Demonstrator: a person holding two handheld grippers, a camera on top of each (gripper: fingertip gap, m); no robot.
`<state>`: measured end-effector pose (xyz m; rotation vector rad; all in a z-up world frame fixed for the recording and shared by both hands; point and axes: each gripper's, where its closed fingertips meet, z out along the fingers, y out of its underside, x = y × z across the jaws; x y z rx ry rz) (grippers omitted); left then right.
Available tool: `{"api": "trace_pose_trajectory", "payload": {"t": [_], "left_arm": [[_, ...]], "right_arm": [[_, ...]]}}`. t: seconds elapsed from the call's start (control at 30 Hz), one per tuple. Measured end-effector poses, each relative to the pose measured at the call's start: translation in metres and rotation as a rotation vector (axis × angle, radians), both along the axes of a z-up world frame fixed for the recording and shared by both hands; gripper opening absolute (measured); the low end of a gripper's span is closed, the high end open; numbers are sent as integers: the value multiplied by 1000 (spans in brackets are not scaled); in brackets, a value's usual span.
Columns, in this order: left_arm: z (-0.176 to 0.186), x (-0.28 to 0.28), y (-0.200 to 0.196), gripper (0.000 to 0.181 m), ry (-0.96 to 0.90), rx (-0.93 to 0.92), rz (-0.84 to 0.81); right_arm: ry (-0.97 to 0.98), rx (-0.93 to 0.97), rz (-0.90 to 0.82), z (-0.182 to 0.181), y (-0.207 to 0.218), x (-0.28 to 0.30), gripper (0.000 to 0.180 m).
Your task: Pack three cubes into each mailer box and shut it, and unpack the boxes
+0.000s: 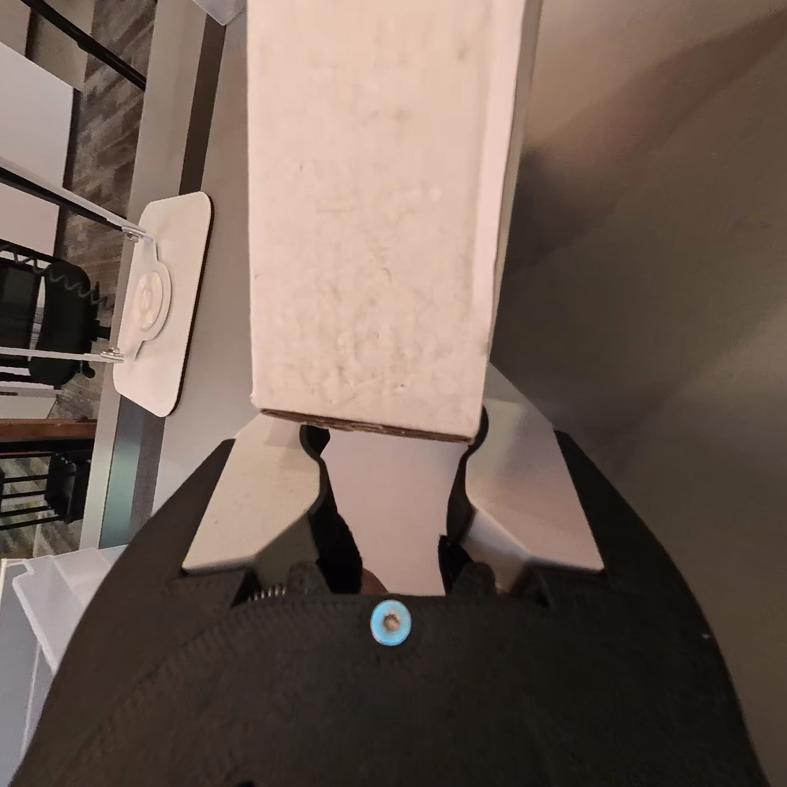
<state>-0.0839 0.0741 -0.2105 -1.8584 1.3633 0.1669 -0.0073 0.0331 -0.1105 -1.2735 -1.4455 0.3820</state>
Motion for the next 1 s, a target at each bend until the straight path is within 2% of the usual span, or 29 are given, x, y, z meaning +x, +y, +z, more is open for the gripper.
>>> {"api": "trace_pose_trajectory", "payload": {"t": [0.1, 0.2, 0.43, 0.5, 0.67, 0.77, 1.0], "left_arm": [[0, 1, 0, 60, -9, -4, -12], [0, 5, -1, 60, 30, 7, -19], [0, 3, -1, 60, 44, 7, -10], [0, 2, -1, 60, 40, 4, -4], [1, 5, -2, 60, 101, 60, -32], [1, 7, -2, 60, 141, 94, -46], [3, 10, -2, 61, 163, 190, -57]], "right_arm": [[-124, 241, -8, -6, -3, 0, 0], [-228, 354, 9, -19, -8, -7, 14], [-394, 722, -51, -21, 1, -18, 6], [-392, 767, -54, -18, 1, -20, 3], [-210, 518, -43, 4, -3, -18, 0], [-224, 425, -50, 15, 2, -15, 0], [-227, 19, -3, 22, 18, -11, 0]]}}
